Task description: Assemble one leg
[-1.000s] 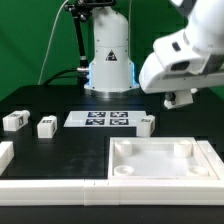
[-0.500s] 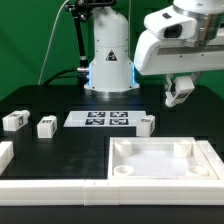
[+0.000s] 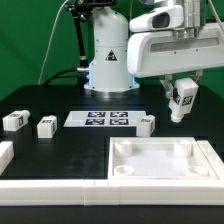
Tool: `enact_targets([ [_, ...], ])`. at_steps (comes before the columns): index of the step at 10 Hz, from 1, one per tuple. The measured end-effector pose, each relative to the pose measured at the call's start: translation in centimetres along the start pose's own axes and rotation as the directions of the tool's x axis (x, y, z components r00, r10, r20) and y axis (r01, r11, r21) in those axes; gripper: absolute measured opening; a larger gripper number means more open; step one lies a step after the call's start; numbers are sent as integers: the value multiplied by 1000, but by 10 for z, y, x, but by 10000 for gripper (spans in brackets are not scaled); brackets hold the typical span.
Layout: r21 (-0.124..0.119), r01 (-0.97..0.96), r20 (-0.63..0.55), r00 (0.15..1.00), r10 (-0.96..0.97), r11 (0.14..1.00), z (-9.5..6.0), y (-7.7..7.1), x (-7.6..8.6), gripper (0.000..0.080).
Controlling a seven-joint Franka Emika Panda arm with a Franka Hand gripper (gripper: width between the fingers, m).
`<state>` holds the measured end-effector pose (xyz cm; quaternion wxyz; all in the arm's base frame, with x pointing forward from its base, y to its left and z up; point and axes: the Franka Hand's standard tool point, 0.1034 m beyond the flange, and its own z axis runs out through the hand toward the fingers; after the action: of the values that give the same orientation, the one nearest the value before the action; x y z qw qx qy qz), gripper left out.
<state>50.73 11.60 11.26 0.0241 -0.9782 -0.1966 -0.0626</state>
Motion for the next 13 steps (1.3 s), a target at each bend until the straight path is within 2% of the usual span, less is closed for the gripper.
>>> enact_targets([
  [2,27,2,27,1000,-3,1000,5,18,20,291],
  [7,31,-22,37,999,21,999,6,18,23,291],
  [9,38,-59,41,997,58,997,2,26,50,291],
  [11,43,-75,14,997,74,996,10,34,79,291],
  [13,30,-39,-63,997,41,999,21,44,105,291],
])
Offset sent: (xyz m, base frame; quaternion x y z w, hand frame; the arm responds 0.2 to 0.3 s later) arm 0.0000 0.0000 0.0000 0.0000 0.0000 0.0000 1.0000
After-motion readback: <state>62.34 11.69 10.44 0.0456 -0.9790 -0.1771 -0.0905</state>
